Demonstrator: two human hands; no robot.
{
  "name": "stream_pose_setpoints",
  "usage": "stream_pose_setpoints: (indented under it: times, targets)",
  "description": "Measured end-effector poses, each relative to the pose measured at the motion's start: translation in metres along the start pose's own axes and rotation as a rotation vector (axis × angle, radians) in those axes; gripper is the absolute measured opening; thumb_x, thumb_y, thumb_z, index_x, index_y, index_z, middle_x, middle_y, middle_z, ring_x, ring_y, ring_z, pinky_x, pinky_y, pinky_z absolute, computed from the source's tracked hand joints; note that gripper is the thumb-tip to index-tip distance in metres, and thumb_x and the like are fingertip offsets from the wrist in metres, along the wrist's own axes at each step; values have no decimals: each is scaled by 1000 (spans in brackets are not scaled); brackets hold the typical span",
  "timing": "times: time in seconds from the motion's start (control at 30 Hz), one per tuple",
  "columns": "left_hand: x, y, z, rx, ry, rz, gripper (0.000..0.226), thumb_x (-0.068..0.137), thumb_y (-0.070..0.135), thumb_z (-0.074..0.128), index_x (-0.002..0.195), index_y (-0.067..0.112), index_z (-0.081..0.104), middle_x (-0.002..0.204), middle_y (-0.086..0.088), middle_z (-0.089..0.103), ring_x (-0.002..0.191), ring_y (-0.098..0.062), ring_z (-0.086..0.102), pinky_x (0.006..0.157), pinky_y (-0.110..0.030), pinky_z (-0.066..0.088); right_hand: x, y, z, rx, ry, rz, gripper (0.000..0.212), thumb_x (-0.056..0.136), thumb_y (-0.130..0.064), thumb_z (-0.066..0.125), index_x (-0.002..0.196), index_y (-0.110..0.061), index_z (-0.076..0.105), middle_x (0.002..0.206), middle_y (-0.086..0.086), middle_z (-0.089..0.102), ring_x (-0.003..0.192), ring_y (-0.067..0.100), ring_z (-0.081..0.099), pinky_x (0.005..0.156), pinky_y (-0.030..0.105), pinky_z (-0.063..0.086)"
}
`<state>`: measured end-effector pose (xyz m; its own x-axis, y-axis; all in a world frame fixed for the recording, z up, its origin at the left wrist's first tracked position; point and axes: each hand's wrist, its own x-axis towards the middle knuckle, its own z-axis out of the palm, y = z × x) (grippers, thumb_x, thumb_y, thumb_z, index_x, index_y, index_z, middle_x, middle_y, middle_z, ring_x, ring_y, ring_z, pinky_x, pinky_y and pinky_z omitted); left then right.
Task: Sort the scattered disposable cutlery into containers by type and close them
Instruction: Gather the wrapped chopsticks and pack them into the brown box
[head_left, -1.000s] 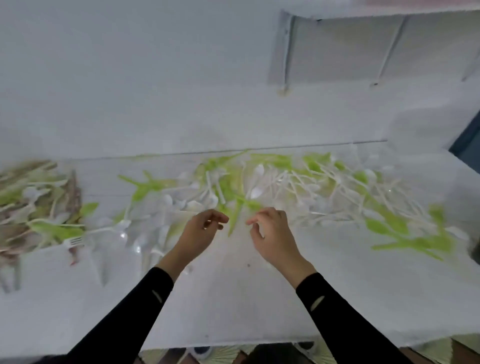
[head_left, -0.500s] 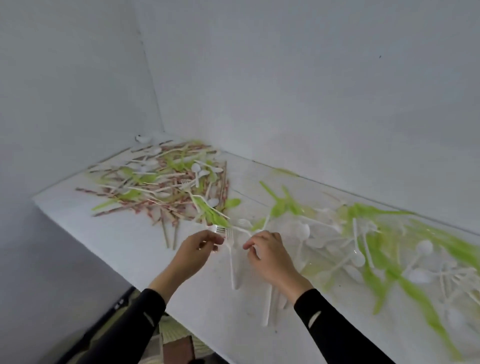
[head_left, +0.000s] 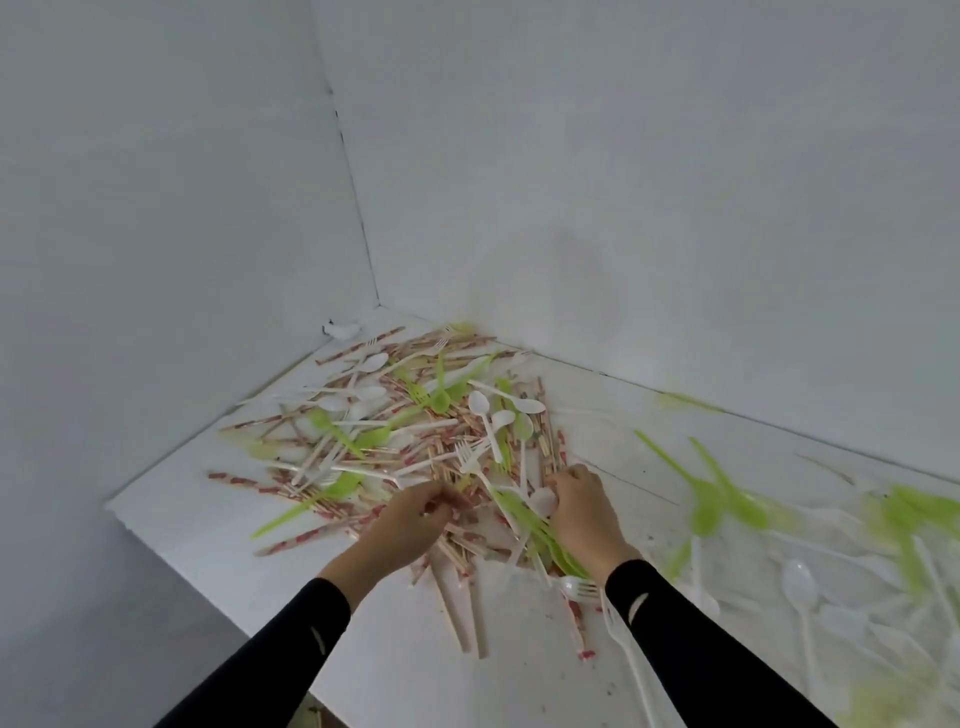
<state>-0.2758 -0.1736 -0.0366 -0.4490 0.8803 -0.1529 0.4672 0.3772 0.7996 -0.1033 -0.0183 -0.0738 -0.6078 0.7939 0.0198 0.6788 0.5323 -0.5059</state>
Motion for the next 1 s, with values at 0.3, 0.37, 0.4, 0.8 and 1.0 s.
stream_pose_setpoints:
  times: [0.3, 0.37, 0.4, 0.8, 1.0]
  targets:
    - [106, 25, 16, 17, -152, 232, 21, 96, 5, 49, 98, 18, 66, 92, 9, 69, 81, -1, 66, 73, -16, 52, 16, 29, 18, 7, -9, 24, 28, 97, -17, 52, 123, -12, 64, 126, 6, 52, 106, 26, 56, 91, 31, 47]
    - [133, 35, 33, 42, -225, 289, 19, 98, 5, 48, 107, 13, 63, 100, 3, 70, 91, -7, 67, 83, -24, 54, 13, 41, 10, 5, -8, 57, 29, 94, -12, 54, 122, -11, 63, 127, 7, 51, 107, 28, 57, 89, 32, 48]
    - [145, 39, 40, 94, -242, 326, 23, 97, 3, 47, 112, 12, 62, 108, -1, 69, 101, -12, 66, 89, -27, 53, 11, 48, 5, 0, -14, 74, 31, 93, -9, 53, 122, -10, 63, 128, 6, 50, 110, 28, 56, 90, 33, 48]
    - [233, 23, 63, 1003, -460, 1001, 37, 93, 7, 60, 127, 20, 63, 120, -6, 58, 106, -27, 56, 82, -38, 50, 12, 68, -13, -39, 93, 165, 27, 97, -15, 52, 117, -3, 66, 125, 12, 57, 114, 31, 53, 96, 38, 46]
    - [217, 12, 55, 969, -302, 1300, 29, 73, 10, 80, 97, 20, 67, 104, 0, 64, 92, -21, 63, 81, -32, 53, 19, 30, 15, -157, 49, 92, 27, 96, -21, 51, 114, -7, 64, 111, 11, 60, 102, 31, 56, 82, 40, 49]
